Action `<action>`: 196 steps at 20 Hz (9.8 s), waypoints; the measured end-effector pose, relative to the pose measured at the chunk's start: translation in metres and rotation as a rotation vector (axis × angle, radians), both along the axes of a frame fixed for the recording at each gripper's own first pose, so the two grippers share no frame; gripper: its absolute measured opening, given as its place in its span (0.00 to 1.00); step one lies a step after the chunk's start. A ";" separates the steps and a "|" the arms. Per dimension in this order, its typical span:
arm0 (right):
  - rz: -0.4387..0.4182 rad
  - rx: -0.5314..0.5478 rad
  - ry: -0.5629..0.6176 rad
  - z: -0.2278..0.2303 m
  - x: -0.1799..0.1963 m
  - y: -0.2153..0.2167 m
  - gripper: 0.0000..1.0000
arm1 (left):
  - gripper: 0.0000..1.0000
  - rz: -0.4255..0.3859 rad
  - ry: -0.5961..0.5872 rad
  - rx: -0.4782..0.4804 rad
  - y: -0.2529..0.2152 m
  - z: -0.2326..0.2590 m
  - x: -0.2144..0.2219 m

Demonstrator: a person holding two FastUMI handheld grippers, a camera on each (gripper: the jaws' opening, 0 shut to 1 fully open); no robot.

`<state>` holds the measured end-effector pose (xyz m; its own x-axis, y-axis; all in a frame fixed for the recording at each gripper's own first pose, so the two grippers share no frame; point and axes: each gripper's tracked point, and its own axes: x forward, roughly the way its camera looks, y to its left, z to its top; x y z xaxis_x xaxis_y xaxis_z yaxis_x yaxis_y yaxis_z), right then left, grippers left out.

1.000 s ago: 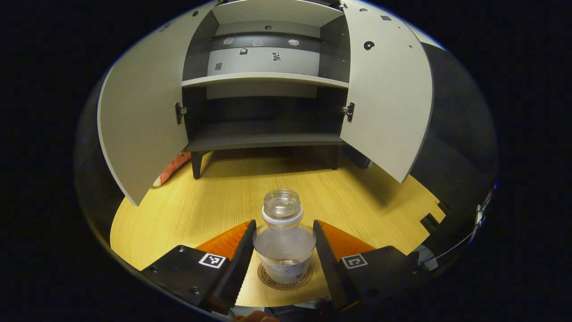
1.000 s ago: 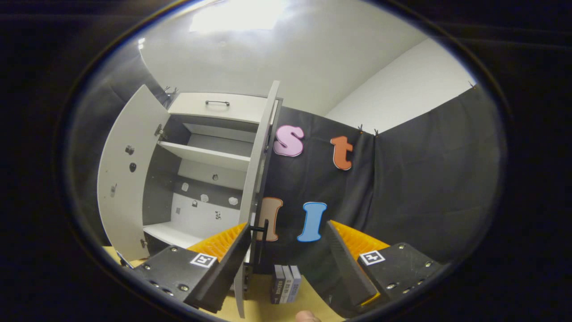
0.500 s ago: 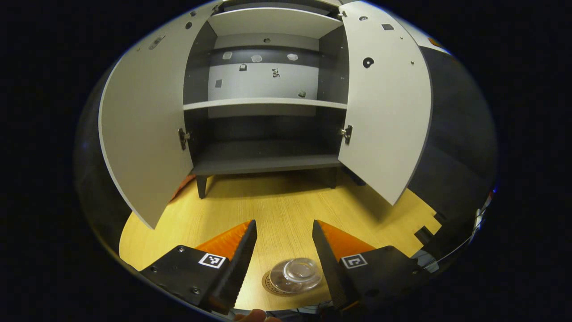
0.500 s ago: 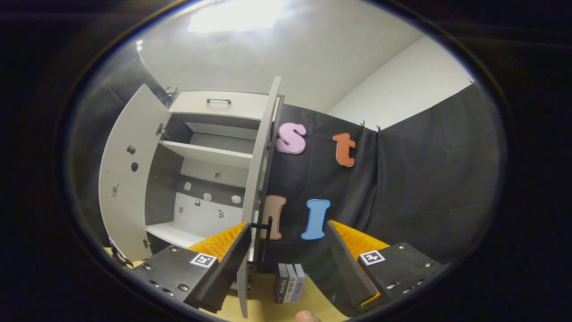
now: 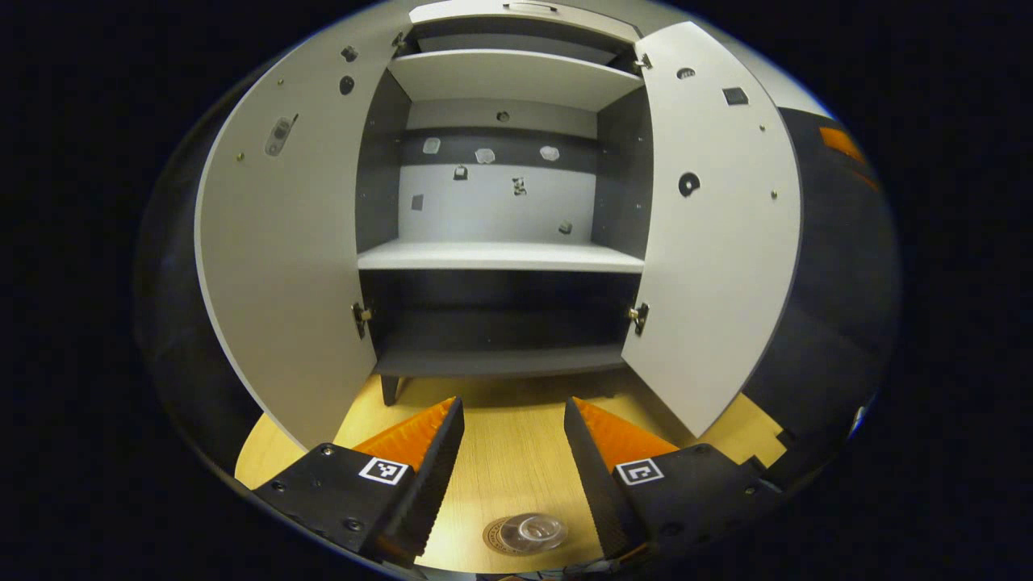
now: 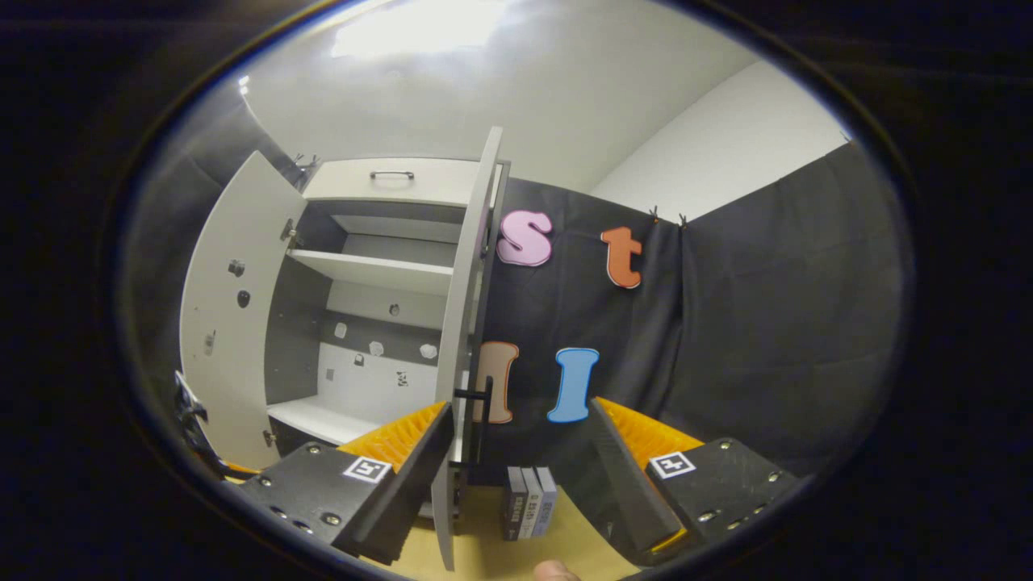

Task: Grasp the bottle in the cabinet with the left hand and place it on the coaster, then close the right door with the right hand and the left door with the left hand.

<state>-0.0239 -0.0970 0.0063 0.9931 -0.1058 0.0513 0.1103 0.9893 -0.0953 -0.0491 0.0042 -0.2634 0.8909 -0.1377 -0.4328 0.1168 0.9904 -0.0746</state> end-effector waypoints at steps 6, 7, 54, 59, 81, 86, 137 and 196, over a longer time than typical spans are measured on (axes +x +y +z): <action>-0.001 0.038 0.054 -0.025 0.004 -0.001 1.00 | 0.86 0.074 -0.239 0.025 0.022 0.122 0.032; -0.002 0.047 0.070 -0.030 0.005 -0.003 1.00 | 0.89 0.094 -0.260 0.025 0.026 0.136 0.035; 0.337 0.249 0.175 -0.068 0.105 0.137 0.98 | 0.97 0.371 -0.274 0.029 0.150 0.164 0.013; 0.319 0.252 0.178 -0.072 0.130 0.138 0.99 | 0.97 0.401 -0.272 0.043 0.162 0.161 0.008; 0.358 0.210 0.142 -0.084 0.192 0.222 0.97 | 0.93 0.487 -0.240 0.069 0.217 0.138 -0.007; 0.371 0.292 0.177 -0.094 0.209 0.237 1.00 | 0.92 0.503 -0.239 0.077 0.232 0.137 -0.008; 0.083 0.022 0.056 -0.082 0.166 0.140 0.99 | 0.97 -0.007 -0.310 -0.093 0.111 0.159 0.108; 0.101 0.096 -0.001 0.015 0.058 0.076 0.99 | 0.98 -0.047 -0.431 -0.031 -0.025 0.283 0.064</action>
<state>0.0344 -0.0207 0.0213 0.9988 -0.0098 0.0470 0.0098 1.0000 0.0005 0.0145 -0.0209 0.0200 0.9817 -0.1898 -0.0174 0.1890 0.9812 -0.0388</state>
